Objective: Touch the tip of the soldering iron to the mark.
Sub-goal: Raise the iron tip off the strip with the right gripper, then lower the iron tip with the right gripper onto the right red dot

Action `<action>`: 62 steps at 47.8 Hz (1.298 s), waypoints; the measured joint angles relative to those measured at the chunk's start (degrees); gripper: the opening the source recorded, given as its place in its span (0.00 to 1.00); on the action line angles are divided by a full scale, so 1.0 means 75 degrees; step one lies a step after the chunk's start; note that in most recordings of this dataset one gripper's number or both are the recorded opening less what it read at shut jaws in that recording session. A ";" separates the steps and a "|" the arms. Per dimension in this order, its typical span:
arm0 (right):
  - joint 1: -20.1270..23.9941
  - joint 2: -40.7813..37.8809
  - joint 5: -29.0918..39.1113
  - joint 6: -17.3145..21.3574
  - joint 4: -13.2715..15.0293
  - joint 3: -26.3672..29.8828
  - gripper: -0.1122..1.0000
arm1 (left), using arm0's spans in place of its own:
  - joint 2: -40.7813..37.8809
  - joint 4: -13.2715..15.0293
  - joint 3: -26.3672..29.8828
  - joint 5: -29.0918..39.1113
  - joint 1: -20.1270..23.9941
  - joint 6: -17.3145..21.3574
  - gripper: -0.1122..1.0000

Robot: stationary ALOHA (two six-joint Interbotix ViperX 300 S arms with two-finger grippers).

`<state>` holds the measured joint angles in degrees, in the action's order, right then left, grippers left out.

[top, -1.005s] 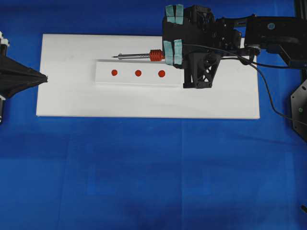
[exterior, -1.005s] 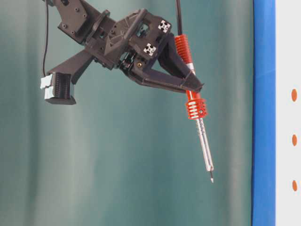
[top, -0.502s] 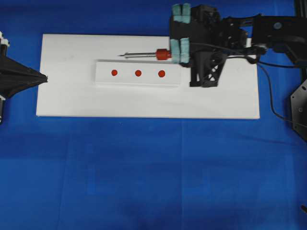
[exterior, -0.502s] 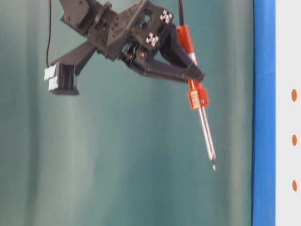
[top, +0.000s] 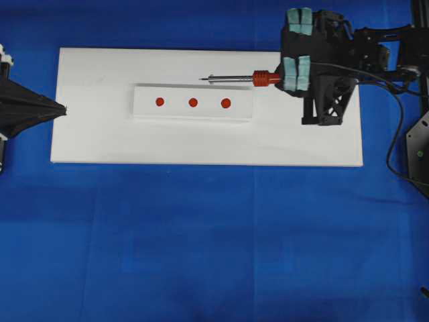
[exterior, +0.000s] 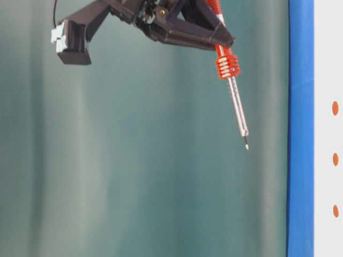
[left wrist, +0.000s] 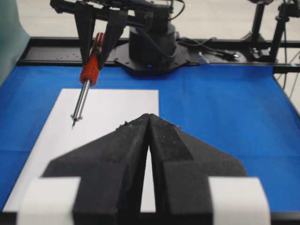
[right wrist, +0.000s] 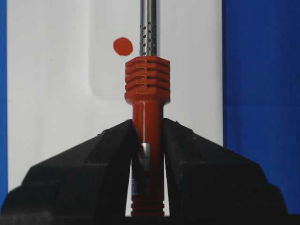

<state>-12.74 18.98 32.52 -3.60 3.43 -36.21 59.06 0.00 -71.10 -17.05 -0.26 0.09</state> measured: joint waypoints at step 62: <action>0.0000 -0.0176 -0.0129 0.0000 0.0000 0.0000 0.16 | 0.0000 0.0000 0.0000 0.0000 0.0000 -0.0012 0.10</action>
<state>-12.74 17.67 31.55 -3.60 3.43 -36.21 59.06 0.00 -71.10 -17.05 -0.26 0.00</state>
